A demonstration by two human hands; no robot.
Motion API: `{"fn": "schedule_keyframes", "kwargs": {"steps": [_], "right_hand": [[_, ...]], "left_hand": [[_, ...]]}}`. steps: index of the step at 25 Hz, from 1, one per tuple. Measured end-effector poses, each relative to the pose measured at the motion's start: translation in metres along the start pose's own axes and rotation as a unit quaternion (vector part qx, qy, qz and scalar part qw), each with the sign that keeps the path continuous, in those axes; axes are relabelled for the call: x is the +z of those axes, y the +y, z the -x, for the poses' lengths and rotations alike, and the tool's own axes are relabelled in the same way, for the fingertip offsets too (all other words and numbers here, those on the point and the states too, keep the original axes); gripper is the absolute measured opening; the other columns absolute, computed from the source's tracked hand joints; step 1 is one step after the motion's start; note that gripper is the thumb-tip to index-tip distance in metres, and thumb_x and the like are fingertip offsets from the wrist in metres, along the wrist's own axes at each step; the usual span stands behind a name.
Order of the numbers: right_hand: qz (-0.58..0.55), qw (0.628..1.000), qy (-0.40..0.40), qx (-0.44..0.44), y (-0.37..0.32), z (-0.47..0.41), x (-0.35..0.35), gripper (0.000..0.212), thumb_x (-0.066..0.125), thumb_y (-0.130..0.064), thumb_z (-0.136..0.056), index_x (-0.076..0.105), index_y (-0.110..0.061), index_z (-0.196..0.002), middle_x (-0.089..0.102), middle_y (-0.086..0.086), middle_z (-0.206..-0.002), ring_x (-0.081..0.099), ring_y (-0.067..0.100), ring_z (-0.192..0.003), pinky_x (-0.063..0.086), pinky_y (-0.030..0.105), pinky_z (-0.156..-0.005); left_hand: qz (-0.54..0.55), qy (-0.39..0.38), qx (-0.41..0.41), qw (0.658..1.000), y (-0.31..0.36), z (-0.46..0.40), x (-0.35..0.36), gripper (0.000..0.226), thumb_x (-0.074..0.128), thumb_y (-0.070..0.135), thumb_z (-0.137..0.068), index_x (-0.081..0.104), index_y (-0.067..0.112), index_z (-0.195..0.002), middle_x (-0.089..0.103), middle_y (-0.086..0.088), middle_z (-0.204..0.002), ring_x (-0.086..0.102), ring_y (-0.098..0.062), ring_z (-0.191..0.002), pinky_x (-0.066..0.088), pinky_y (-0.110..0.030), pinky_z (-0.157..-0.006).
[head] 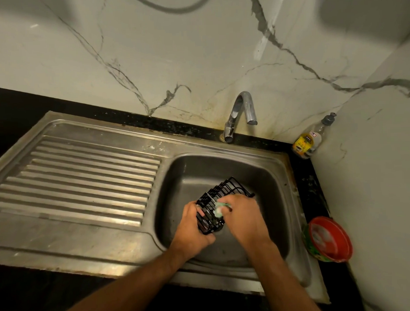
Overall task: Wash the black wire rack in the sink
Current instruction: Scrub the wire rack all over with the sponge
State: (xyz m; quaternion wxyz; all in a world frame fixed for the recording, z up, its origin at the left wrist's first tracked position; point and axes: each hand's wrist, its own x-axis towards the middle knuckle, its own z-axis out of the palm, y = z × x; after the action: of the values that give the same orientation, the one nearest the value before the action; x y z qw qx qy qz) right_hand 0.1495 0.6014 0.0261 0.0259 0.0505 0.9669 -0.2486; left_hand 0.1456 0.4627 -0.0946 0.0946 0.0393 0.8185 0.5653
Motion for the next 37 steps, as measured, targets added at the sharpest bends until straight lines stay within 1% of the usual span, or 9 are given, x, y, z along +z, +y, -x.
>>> {"fn": "schedule_keyframes", "kwargs": {"steps": [5, 7, 10, 13, 16, 21, 27, 34, 37], "right_hand": [[-0.04, 0.999, -0.015, 0.032, 0.009, 0.01, 0.006, 0.017, 0.066, -0.016, -0.079, 0.067, -0.032, -0.08, 0.065, -0.014, -0.083, 0.061, 0.0, -0.074, 0.046, 0.01, -0.065], [-0.09, 0.993, 0.024, 0.067, 0.014, 0.004, 0.005, 0.015, 0.069, -0.018, -0.078, 0.067, -0.034, -0.077, 0.069, -0.015, -0.079, 0.064, 0.0, -0.075, 0.052, 0.016, -0.069], [-0.144, 0.981, 0.105, 0.081, 0.013, 0.0, 0.006, 0.019, 0.07, -0.017, -0.082, 0.074, -0.031, -0.095, 0.072, -0.013, -0.091, 0.066, 0.002, -0.082, 0.057, 0.03, -0.081], [-0.091, 0.993, 0.035, 0.065, 0.012, 0.001, 0.005, 0.023, 0.066, -0.013, -0.084, 0.076, -0.025, -0.102, 0.072, -0.01, -0.095, 0.066, 0.002, -0.084, 0.057, 0.027, -0.083], [-0.069, 0.995, 0.032, 0.064, 0.007, -0.01, 0.001, 0.022, 0.063, -0.014, -0.089, 0.075, -0.022, -0.105, 0.072, -0.006, -0.095, 0.067, 0.006, -0.082, 0.059, 0.03, -0.082], [-0.145, 0.975, 0.092, 0.142, 0.003, -0.014, 0.007, 0.019, 0.067, -0.022, -0.082, 0.063, -0.04, -0.078, 0.072, -0.008, -0.085, 0.068, 0.01, -0.079, 0.059, 0.04, -0.081], [-0.081, 0.994, 0.015, 0.077, 0.0, -0.028, -0.001, 0.024, 0.064, -0.011, -0.088, 0.075, -0.023, -0.105, 0.073, -0.007, -0.1, 0.067, 0.006, -0.083, 0.059, 0.033, -0.083], [-0.024, 0.994, -0.059, 0.093, 0.013, -0.024, -0.002, 0.034, 0.063, -0.003, -0.083, 0.074, -0.026, -0.106, 0.07, -0.005, -0.1, 0.065, 0.007, -0.078, 0.059, 0.025, -0.077], [-0.025, 0.995, -0.061, 0.08, 0.008, -0.028, -0.005, 0.038, 0.062, 0.001, -0.082, 0.074, -0.024, -0.107, 0.07, -0.005, -0.101, 0.066, 0.008, -0.083, 0.057, 0.025, -0.083]], "left_hand": [[0.009, -0.01, -0.004, 1.0, -0.002, 0.001, 0.0, 0.077, 0.084, 0.008, -0.055, 0.045, 0.02, -0.12, 0.046, 0.014, -0.116, 0.057, 0.006, -0.101, 0.044, -0.004, -0.079], [0.004, -0.02, -0.001, 1.0, -0.004, 0.0, 0.001, 0.077, 0.083, 0.013, -0.056, 0.043, 0.023, -0.121, 0.047, 0.013, -0.117, 0.055, 0.008, -0.105, 0.043, -0.004, -0.081], [0.004, -0.033, 0.007, 0.999, -0.003, 0.0, 0.0, 0.08, 0.082, 0.011, -0.059, 0.039, 0.029, -0.124, 0.046, 0.02, -0.118, 0.056, 0.008, -0.108, 0.044, -0.004, -0.083], [-0.011, -0.064, 0.014, 0.998, -0.003, 0.002, 0.001, 0.077, 0.081, 0.011, -0.06, 0.04, 0.032, -0.122, 0.048, 0.016, -0.12, 0.059, 0.002, -0.104, 0.052, -0.013, -0.08], [-0.03, -0.078, 0.029, 0.996, -0.004, 0.001, 0.001, 0.077, 0.081, 0.018, -0.058, 0.041, 0.036, -0.121, 0.045, 0.019, -0.125, 0.06, -0.001, -0.106, 0.055, -0.022, -0.086], [-0.01, -0.044, 0.001, 0.999, -0.005, -0.001, -0.002, 0.077, 0.081, 0.012, -0.056, 0.045, 0.024, -0.123, 0.045, 0.016, -0.125, 0.058, 0.0, -0.107, 0.052, -0.015, -0.083], [-0.014, -0.06, 0.004, 0.998, -0.005, -0.002, -0.003, 0.078, 0.082, 0.014, -0.056, 0.043, 0.03, -0.121, 0.044, 0.018, -0.124, 0.06, -0.001, -0.106, 0.052, -0.012, -0.081], [-0.022, -0.07, -0.015, 0.997, -0.003, 0.004, -0.001, 0.078, 0.083, 0.017, -0.059, 0.039, 0.037, -0.12, 0.052, 0.018, -0.122, 0.062, 0.002, -0.102, 0.055, -0.019, -0.084], [-0.036, -0.068, -0.018, 0.997, -0.003, 0.004, -0.002, 0.075, 0.083, 0.017, -0.06, 0.041, 0.028, -0.121, 0.05, 0.016, -0.125, 0.06, 0.006, -0.099, 0.051, -0.01, -0.076]]}}
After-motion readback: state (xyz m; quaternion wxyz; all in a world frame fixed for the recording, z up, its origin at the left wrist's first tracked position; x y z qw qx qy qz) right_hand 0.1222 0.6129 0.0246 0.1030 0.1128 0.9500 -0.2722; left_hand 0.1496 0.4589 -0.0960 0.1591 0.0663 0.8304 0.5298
